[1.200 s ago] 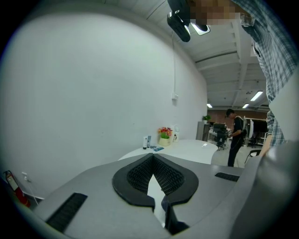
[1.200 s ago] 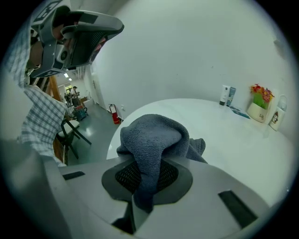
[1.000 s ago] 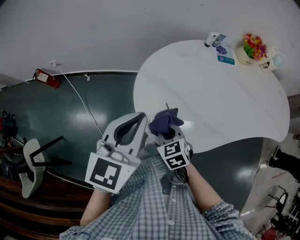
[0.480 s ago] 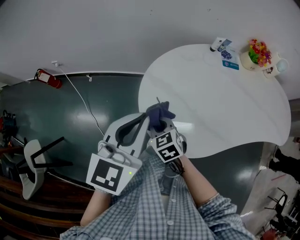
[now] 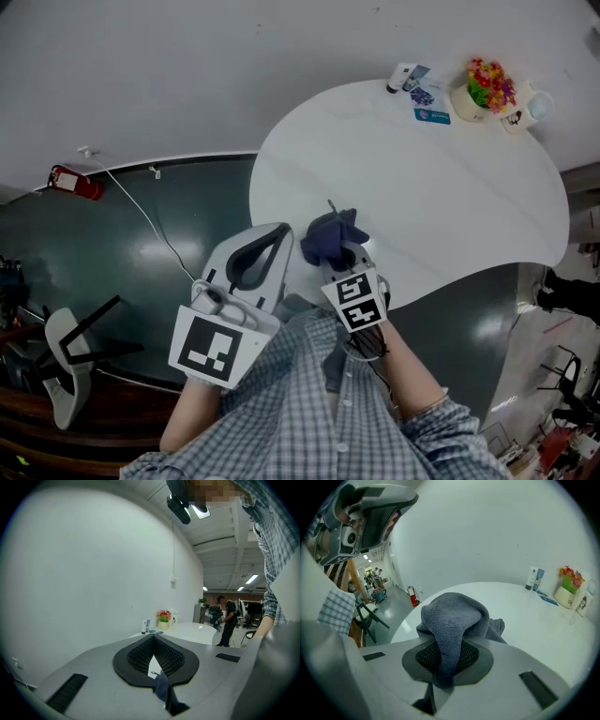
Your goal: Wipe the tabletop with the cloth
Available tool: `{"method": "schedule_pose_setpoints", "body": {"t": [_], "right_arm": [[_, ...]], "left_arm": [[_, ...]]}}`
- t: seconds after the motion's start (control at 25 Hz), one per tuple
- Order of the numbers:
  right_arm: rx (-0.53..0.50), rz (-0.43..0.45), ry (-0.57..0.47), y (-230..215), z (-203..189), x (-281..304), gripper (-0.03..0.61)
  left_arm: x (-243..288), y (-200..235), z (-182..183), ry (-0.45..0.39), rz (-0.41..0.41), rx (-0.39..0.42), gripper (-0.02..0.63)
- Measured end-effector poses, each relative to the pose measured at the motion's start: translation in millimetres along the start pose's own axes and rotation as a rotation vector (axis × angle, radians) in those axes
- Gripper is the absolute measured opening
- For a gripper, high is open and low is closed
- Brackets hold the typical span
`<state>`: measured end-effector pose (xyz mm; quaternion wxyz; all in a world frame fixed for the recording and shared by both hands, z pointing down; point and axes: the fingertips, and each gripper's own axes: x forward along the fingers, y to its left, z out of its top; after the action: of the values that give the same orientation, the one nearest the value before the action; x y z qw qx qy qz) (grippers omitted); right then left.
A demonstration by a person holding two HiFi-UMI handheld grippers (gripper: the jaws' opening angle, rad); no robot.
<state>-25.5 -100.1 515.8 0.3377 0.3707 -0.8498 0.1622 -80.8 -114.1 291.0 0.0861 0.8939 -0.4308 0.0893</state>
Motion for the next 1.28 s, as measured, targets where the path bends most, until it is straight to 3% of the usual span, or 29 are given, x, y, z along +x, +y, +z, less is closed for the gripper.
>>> {"method": "schedule_pose_setpoints", "body": {"t": [0.36, 0.76, 1.04, 1.28], "right_arm": [[0.116, -0.203, 0.039, -110, -40, -42, 0.037], [0.162, -0.377, 0.084, -224, -46, -50, 0.037], [0.181, -0.362, 0.073, -227, -37, -44, 0.037], [0.174, -0.278, 0.024, -193, -12, -20, 0.037]], "left_arm": [[17, -5, 1, 0.004, -0.038, 0.009, 0.002], [27, 2, -5, 0.035, -0.034, 0.01, 0.002], [28, 15, -7, 0.042, -0.018, 0.001, 0.002], [32, 16, -8, 0.05, -0.025, 0.002, 0.002]]}}
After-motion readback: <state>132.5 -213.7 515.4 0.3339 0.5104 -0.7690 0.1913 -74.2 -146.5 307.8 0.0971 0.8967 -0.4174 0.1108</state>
